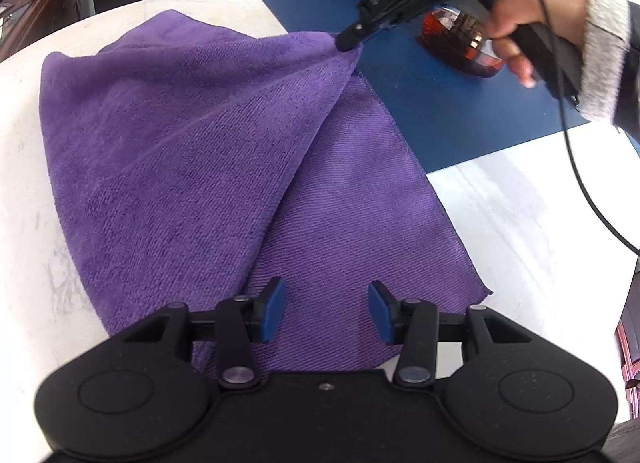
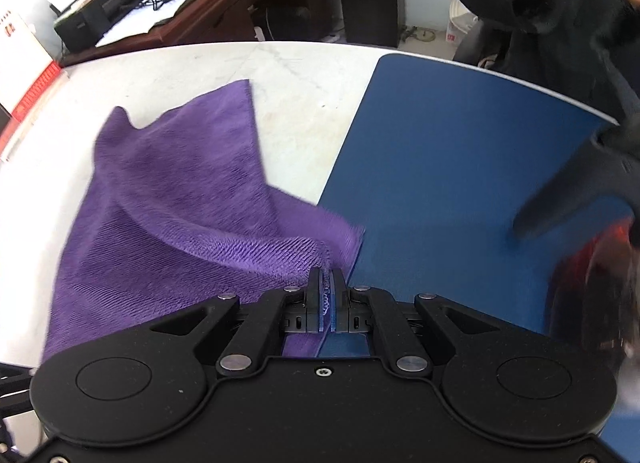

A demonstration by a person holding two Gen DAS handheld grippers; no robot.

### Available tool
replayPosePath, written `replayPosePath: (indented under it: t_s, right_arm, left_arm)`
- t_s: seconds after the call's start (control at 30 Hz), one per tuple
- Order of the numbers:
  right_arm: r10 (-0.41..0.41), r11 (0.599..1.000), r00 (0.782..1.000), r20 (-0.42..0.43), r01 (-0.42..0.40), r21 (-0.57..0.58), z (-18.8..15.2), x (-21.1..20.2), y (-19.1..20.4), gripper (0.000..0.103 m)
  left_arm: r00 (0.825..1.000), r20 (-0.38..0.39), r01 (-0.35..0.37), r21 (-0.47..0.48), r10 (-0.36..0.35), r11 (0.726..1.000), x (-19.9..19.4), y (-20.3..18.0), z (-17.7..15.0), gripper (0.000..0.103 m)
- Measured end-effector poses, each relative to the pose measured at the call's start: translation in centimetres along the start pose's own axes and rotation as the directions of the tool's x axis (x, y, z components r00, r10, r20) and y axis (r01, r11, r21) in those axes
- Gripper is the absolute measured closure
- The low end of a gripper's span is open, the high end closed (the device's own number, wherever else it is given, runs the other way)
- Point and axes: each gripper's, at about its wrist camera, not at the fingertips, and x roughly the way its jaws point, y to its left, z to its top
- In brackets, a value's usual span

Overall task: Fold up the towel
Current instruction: 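Carry the held edge over the towel toward the blue mat, folding it, then open the right gripper to release the towel edge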

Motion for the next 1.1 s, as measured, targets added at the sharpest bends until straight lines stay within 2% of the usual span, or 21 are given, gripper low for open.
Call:
replayPosePath:
  t_s: [0.2,0.83,1.0,1.1]
  right_arm:
    - [-0.034,0.999,0.999,-0.005,0.034,-0.04,0.8,1.6,0.4,0.1]
    - [-0.089,0.994,0.996,-0.013,0.088,-0.063,1.1,2.0,0.8,0.099]
    - [-0.128,0.989,0.992,-0.015,0.126,-0.076,1.0,1.9,1.1,0.085]
    - [-0.148,0.987,0.989,-0.013,0.147,-0.069,0.9,1.7,1.1,0.074]
  left_arm:
    - [1.0,-0.002,0.0,0.002,0.0,1.0,0.1,-0.1,0.0,0.06]
    - [1.0,-0.004,0.011,-0.026,-0.011,1.0,0.3,0.3,-0.2,0.059]
    - [0.999,0.0,0.032,-0.045,-0.032,0.998,0.1,0.5,-0.5,0.057]
    - [0.999,0.002,0.036,-0.049,-0.036,0.998,0.0,0.6,-0.6,0.056]
